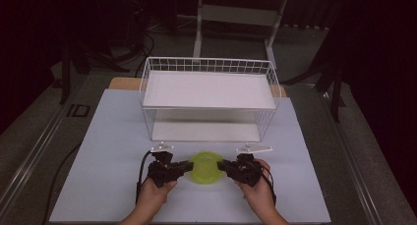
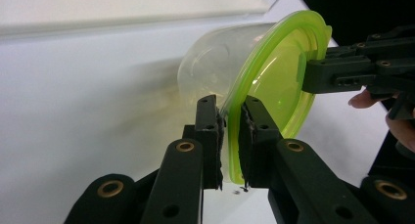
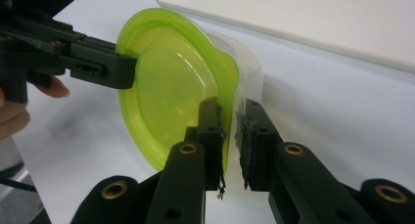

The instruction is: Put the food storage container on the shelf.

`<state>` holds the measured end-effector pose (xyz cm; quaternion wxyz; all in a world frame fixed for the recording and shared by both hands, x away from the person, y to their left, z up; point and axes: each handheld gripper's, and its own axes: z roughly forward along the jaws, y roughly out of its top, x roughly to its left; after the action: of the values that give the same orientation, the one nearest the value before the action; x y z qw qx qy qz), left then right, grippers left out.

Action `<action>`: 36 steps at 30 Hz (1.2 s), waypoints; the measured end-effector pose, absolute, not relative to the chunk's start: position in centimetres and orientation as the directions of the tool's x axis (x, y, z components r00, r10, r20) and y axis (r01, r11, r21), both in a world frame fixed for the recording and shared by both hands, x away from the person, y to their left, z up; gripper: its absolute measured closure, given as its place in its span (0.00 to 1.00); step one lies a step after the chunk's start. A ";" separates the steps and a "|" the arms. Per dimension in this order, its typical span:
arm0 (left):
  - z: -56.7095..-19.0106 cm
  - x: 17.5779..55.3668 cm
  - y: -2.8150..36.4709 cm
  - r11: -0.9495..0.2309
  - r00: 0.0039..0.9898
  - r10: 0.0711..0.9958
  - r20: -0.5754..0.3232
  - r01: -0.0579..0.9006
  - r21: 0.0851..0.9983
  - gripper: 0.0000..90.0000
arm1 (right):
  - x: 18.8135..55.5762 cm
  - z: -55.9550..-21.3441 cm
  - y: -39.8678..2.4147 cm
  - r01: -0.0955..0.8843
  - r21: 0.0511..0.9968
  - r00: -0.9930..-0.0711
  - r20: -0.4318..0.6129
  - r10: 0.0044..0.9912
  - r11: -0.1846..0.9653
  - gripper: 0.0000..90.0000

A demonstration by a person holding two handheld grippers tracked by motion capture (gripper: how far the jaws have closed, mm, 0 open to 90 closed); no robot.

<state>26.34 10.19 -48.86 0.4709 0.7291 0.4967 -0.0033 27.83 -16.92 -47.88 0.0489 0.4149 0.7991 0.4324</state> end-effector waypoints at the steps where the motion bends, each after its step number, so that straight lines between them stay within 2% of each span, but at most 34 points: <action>1: -48.5 26.3 10.2 -0.058 0.513 0.718 -0.470 0.717 0.694 0.90 | 27.7 -47.5 -16.9 0.609 0.743 -0.655 0.273 0.704 0.279 0.90; 17: -40.6 27.1 10.6 -0.034 0.580 0.694 -0.426 0.618 0.786 0.90 | 27.3 -39.4 -17.2 0.470 0.849 -0.697 0.190 0.692 0.240 0.90; 36: -33.9 30.7 10.9 -0.010 0.600 0.705 -0.378 0.541 0.841 0.89 | 30.1 -32.9 -16.7 0.420 0.887 -0.674 0.163 0.720 0.192 0.90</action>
<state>30.68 10.94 -33.94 0.5484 0.7066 0.4409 0.0750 30.11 -16.68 -32.92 0.1465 0.3760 0.7581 0.5123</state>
